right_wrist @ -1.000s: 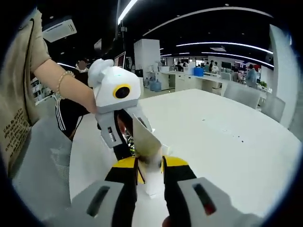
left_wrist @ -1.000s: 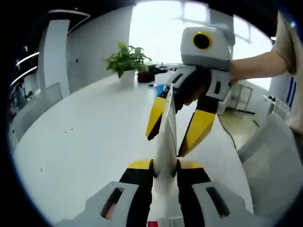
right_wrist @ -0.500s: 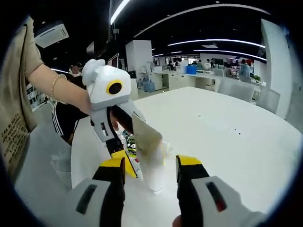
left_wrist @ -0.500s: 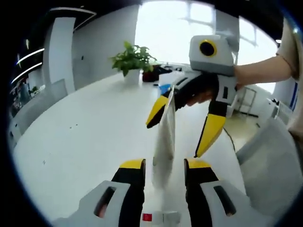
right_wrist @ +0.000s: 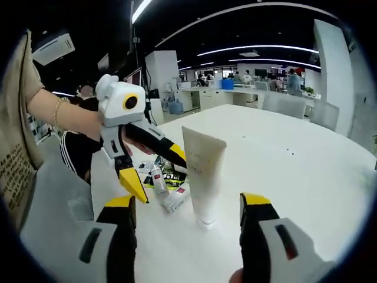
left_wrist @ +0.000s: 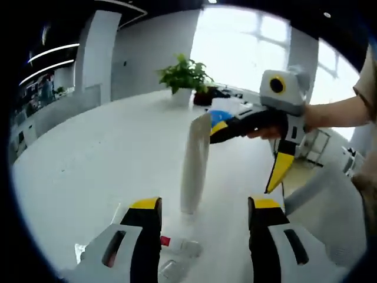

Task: Arrange the skincare products in the storage area until every visible bottle or jar stands upright without overlapping.

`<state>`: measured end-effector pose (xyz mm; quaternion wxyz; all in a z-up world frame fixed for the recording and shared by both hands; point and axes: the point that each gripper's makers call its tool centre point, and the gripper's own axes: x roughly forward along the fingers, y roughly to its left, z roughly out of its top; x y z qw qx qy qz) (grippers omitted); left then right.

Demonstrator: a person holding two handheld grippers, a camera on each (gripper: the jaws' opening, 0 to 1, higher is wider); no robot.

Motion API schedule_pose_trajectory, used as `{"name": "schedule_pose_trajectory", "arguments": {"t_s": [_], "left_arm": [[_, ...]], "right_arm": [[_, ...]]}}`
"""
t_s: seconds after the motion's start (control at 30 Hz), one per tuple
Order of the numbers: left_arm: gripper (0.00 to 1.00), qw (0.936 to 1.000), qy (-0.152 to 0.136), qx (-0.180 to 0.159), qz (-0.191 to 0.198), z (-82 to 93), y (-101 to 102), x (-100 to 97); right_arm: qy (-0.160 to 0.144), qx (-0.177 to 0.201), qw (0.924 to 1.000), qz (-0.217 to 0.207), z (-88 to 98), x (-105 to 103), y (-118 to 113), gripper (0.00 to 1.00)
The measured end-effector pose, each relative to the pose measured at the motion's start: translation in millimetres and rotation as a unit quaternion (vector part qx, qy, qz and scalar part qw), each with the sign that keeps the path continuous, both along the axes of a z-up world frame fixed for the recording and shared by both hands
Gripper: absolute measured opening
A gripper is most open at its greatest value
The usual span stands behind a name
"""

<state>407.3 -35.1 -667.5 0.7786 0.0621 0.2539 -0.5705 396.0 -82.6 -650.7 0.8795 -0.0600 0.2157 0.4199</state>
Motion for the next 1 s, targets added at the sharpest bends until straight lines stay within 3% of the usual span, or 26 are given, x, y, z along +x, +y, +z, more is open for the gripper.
{"name": "schedule_pose_trajectory", "arguments": {"t_s": [0.23,0.77,1.0], "left_arm": [[0.70,0.9987,0.022,-0.004,0.047,-1.8,27,-15.2],[0.83,0.9898,0.054,0.018,0.131,-13.3,92,-61.1],[0.89,0.9862,0.060,0.019,0.153,-9.5,107,-78.9]], "right_arm": [[0.015,0.008,0.9997,-0.020,-0.9,-19,-1,0.80],[0.046,0.049,0.9957,-0.064,-2.9,-70,4,0.94],[0.045,0.060,0.9943,-0.075,4.2,-82,4,0.97]]}}
